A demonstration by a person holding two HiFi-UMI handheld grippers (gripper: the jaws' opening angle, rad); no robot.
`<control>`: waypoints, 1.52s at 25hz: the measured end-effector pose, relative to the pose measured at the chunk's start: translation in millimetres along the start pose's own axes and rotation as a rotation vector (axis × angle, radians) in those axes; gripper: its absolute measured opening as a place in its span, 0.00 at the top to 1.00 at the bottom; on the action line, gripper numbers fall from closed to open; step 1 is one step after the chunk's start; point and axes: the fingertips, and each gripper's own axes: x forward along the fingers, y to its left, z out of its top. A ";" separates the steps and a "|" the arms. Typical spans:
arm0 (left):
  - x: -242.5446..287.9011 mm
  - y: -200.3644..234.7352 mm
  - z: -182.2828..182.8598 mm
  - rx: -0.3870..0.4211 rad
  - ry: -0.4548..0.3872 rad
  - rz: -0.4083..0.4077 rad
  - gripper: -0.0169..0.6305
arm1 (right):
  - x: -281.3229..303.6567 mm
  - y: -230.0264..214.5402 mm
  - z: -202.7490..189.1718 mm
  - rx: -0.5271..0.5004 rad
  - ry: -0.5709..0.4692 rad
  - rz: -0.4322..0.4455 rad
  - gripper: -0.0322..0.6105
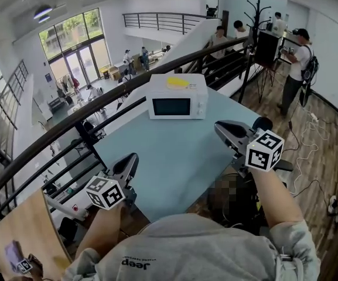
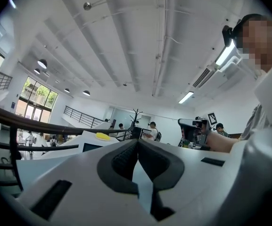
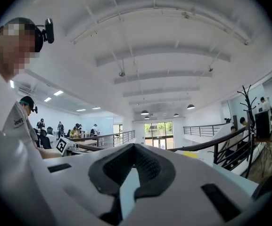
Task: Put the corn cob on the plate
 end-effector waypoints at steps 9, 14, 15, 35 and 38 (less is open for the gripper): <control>-14.8 18.2 9.6 0.000 0.030 -0.096 0.95 | 20.3 56.4 -39.4 0.063 0.006 -0.031 0.92; -31.8 49.1 -2.1 -0.068 0.030 -0.085 0.95 | 45.6 79.2 -86.8 0.121 0.068 -0.046 0.92; -30.5 52.7 -5.4 -0.073 0.034 -0.088 0.95 | 48.6 77.2 -95.4 0.143 0.076 -0.055 0.92; -17.2 68.7 -23.4 -0.114 0.043 -0.084 0.95 | 68.3 59.7 -138.1 0.252 0.149 -0.024 0.93; -19.9 71.7 -20.5 -0.119 0.033 -0.068 0.95 | 68.8 58.4 -136.9 0.250 0.155 -0.016 0.93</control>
